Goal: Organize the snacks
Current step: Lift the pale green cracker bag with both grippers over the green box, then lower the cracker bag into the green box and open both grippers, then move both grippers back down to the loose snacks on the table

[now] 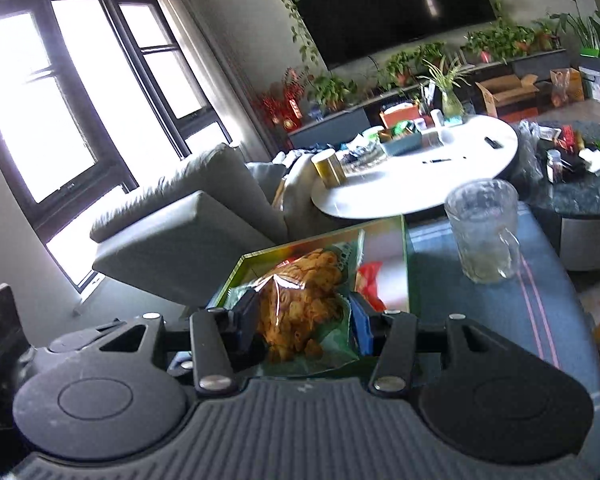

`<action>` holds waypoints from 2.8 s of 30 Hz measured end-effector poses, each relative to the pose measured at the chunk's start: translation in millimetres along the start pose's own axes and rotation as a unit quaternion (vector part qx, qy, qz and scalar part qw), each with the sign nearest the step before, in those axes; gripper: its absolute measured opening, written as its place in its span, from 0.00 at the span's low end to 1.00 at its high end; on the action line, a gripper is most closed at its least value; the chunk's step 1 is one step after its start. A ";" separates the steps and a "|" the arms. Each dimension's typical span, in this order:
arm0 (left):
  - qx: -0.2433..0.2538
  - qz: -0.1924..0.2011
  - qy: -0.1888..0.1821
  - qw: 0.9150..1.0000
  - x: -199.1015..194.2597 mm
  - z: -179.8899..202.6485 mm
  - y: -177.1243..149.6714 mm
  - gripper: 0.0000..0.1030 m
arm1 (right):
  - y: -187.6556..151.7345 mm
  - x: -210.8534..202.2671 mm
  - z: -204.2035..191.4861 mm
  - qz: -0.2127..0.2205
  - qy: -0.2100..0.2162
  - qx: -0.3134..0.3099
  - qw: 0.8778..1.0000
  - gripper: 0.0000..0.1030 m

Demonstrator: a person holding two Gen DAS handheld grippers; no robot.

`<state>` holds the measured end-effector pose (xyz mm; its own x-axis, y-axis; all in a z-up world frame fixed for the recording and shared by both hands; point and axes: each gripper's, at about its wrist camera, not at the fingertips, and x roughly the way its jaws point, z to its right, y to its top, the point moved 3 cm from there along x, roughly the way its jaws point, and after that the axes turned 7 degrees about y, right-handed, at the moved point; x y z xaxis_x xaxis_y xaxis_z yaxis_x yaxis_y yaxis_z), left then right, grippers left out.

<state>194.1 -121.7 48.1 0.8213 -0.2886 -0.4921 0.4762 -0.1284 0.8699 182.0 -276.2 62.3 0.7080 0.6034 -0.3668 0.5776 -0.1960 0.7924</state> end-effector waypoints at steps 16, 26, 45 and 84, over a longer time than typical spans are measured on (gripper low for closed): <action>-0.004 0.005 0.028 1.000 42.7 -26.3 25.8 0.50 | 18.2 43.0 18.4 0.001 0.019 0.053 0.998 0.53; -0.006 -0.011 0.029 0.999 89.6 -37.6 31.3 0.51 | 30.1 71.1 37.3 -0.001 0.010 0.074 0.997 0.53; 0.012 -0.028 0.048 0.998 148.7 -54.6 26.4 0.56 | 31.1 110.9 69.3 -0.004 -0.027 0.091 0.996 0.54; -0.020 0.020 0.017 0.999 -124.1 -28.9 -95.8 0.72 | -73.4 -33.5 -45.4 -0.044 0.000 0.000 0.999 0.63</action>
<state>55.7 -46.2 25.0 0.8498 -0.2608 -0.4581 0.4544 -0.0783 0.8874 97.4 -246.9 38.6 0.6541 0.6190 -0.4348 0.6380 -0.1426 0.7567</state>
